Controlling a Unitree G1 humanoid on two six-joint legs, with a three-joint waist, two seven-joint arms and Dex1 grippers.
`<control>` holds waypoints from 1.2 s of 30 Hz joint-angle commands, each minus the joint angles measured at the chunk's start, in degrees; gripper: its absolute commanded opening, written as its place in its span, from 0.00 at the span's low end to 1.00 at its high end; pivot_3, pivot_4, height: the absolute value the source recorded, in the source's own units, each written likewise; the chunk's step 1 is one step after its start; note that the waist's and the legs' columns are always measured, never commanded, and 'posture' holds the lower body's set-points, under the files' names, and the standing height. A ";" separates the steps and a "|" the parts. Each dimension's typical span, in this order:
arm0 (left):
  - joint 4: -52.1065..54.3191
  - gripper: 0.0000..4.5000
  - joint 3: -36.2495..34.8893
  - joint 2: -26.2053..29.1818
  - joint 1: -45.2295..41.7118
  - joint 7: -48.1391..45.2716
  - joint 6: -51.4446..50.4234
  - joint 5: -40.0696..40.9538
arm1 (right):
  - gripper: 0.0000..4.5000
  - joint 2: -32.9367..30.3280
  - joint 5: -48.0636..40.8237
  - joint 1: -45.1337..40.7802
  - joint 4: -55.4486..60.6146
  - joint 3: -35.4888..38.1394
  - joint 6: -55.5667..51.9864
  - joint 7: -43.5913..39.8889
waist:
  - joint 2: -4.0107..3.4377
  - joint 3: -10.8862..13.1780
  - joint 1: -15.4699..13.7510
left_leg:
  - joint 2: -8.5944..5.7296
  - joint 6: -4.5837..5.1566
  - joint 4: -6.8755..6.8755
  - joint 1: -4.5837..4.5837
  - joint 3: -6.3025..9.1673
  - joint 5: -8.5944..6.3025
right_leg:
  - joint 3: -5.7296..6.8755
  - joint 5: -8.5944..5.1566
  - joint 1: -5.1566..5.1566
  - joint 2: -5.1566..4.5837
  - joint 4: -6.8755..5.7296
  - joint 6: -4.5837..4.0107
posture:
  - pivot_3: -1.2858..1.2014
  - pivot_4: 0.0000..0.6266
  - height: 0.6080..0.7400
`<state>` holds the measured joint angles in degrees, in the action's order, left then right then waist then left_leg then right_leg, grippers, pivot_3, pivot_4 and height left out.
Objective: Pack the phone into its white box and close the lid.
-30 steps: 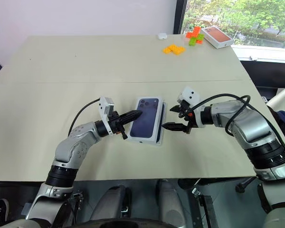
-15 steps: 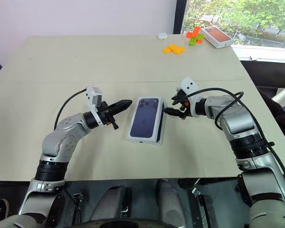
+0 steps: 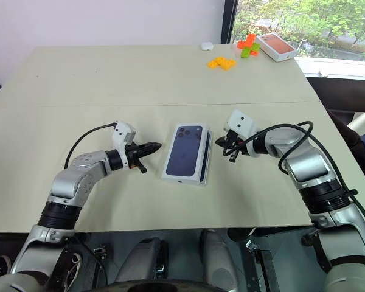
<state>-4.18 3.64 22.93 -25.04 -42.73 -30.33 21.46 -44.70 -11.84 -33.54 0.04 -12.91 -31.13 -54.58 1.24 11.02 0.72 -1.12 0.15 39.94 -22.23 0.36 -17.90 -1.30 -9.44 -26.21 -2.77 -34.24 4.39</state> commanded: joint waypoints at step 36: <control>1.22 0.00 5.31 -7.49 -6.52 -2.88 -4.07 -2.58 | 0.01 -0.76 3.96 2.48 7.37 0.78 -0.42 -4.71 | 0.00 0.00 -0.20 | -0.07 0.00 0.02 0.02 0.01 0.00 | 0.00 0.01 0.07 -0.08 0.01 0.00 | 0.52 0.24 1.00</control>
<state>-6.09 9.17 16.33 -30.21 -44.81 -34.55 16.93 -45.46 -7.94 -30.66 5.47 -12.74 -32.44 -59.44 1.24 11.02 0.52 -1.19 0.15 39.96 -22.21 0.37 -17.90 -1.30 -9.44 -26.14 -2.85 -34.24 4.39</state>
